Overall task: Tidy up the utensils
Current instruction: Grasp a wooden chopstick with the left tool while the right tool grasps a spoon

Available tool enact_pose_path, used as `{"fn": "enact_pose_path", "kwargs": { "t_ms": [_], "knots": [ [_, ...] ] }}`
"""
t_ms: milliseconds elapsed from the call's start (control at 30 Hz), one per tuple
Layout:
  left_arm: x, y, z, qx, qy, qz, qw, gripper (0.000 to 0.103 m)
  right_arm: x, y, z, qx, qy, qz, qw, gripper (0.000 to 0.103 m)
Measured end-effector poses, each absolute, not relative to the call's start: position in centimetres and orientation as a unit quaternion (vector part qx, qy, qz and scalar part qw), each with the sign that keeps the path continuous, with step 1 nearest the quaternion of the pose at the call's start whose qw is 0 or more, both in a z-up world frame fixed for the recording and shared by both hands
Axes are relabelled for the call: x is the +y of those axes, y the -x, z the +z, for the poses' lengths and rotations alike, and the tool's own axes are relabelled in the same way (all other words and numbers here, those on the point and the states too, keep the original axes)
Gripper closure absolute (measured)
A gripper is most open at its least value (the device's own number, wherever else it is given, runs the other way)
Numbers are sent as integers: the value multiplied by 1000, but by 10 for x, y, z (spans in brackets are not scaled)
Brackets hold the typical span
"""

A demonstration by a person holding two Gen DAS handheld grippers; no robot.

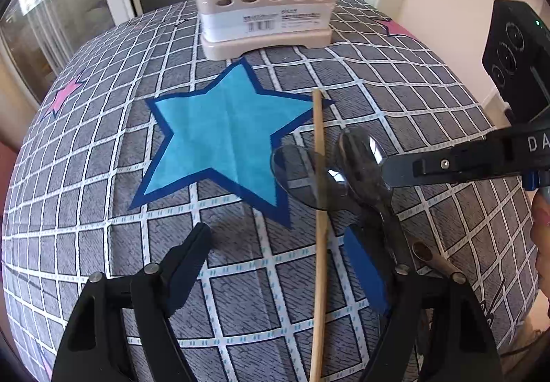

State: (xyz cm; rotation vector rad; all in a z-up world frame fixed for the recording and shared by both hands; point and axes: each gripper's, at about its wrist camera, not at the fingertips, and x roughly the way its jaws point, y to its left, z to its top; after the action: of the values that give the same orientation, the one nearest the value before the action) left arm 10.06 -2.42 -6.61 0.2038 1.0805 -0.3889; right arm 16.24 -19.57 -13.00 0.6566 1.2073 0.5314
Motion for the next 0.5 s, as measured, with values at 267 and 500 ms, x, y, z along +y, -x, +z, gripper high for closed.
{"fn": "enact_pose_path", "kwargs": {
  "t_ms": [267, 500],
  "knots": [
    [-41, -108, -62, 529, -123, -207, 813, 17, -207, -158, -114, 531, -303, 254, 749, 101],
    [-59, -115, -59, 558, -148, -230, 784, 43, -222, -154, -99, 515, -300, 257, 761, 101]
  ]
}}
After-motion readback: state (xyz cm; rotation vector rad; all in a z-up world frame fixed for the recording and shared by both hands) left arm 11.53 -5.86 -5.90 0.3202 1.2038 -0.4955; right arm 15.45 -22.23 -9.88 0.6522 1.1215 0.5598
